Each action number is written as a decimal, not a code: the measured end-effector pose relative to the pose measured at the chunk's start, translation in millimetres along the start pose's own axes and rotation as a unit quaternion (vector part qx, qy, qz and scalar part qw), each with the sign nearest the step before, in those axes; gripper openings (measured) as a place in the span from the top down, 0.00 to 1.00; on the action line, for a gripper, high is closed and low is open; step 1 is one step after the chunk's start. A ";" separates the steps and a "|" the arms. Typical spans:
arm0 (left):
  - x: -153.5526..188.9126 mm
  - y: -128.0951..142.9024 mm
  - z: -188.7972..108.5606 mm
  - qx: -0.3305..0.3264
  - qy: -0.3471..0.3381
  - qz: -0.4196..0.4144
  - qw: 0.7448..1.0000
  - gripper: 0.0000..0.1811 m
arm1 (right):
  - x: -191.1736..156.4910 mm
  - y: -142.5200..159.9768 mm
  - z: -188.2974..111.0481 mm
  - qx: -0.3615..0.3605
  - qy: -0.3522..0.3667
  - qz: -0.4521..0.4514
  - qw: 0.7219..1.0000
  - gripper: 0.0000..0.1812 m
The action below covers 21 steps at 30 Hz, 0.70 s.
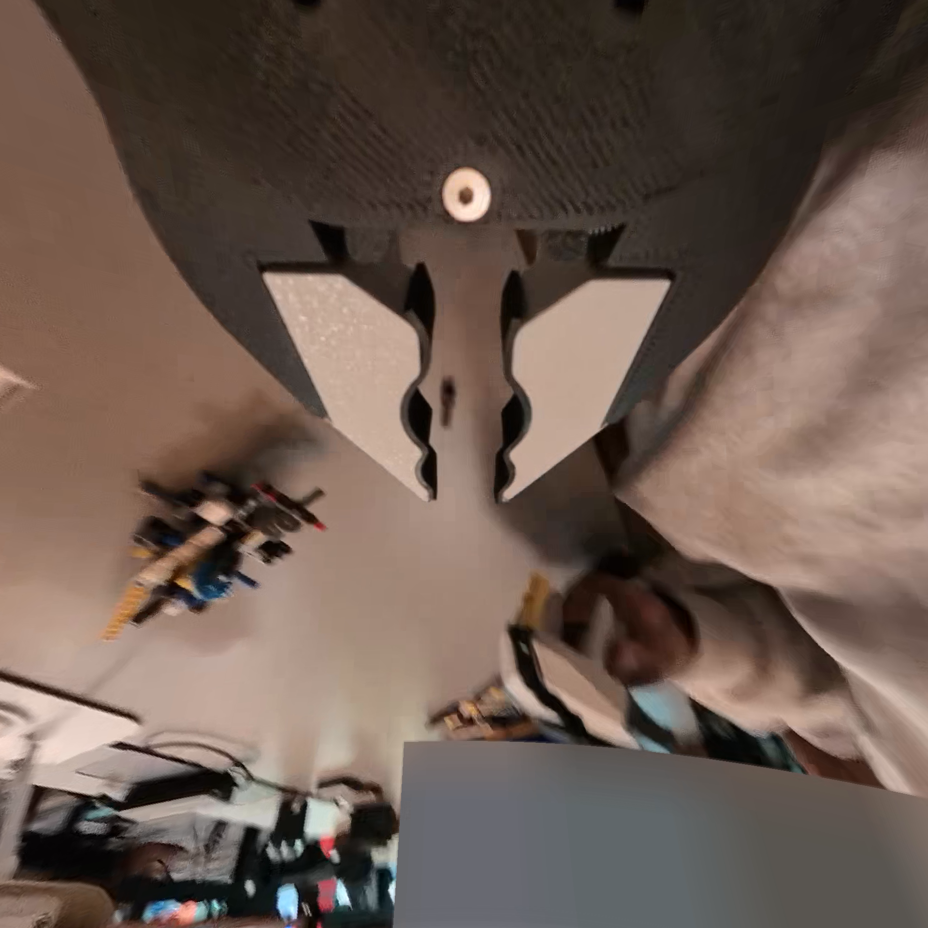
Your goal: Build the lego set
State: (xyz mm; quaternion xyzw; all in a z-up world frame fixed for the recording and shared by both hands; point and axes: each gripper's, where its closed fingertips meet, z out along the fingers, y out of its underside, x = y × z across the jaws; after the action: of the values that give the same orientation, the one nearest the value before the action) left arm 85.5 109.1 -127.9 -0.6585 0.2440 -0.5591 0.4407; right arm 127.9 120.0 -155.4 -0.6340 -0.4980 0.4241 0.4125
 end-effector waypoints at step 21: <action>-14.2 39.1 10.9 -0.112 -0.044 0.017 0.993 0.97 | 5.2 55.2 21.3 -0.146 0.022 -0.022 0.989 0.97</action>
State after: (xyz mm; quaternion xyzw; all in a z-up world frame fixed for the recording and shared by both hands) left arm 98.9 104.7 -168.6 -0.7235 0.2964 -0.4914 0.3837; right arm 124.0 118.2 -214.6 -0.6861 -0.5589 0.3233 0.3353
